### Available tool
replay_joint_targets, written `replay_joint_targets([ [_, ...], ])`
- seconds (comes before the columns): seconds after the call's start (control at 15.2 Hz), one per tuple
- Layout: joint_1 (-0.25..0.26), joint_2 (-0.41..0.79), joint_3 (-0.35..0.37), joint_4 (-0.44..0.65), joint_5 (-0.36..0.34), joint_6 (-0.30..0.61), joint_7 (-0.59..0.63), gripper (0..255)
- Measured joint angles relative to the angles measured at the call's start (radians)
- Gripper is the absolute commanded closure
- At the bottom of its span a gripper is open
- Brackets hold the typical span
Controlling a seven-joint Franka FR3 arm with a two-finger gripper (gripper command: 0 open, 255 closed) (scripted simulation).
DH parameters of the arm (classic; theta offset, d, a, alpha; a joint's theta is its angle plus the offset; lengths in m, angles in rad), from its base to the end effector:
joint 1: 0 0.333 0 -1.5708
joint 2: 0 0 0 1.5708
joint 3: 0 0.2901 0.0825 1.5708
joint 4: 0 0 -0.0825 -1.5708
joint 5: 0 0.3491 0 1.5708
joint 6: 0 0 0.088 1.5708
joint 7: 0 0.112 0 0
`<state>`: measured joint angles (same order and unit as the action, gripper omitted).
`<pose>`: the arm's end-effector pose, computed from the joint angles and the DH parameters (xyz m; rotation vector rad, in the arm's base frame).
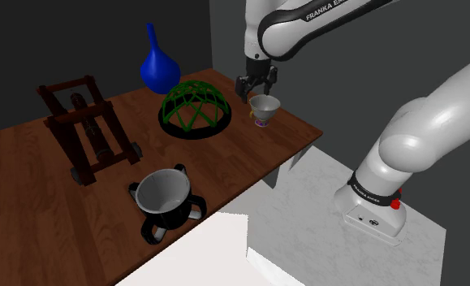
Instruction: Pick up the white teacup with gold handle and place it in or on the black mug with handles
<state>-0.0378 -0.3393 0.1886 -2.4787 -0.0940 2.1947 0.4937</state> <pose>0.4102 0.0588 0.4065 2.9869 -0.4495 0.1351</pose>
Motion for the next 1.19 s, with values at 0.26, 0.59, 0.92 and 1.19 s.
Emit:
replay_joint_targets([
  [0.26,-0.007,0.054,0.011,-0.006,-0.015,0.056,0.034,0],
  [0.59,-0.017,0.097,0.011,-0.038,-0.033,0.129,0.046,0],
  [0.92,-0.018,0.102,0.011,-0.043,-0.035,0.140,0.049,0],
  [1.19,-0.018,0.102,0.011,-0.043,-0.035,0.141,0.049,255],
])
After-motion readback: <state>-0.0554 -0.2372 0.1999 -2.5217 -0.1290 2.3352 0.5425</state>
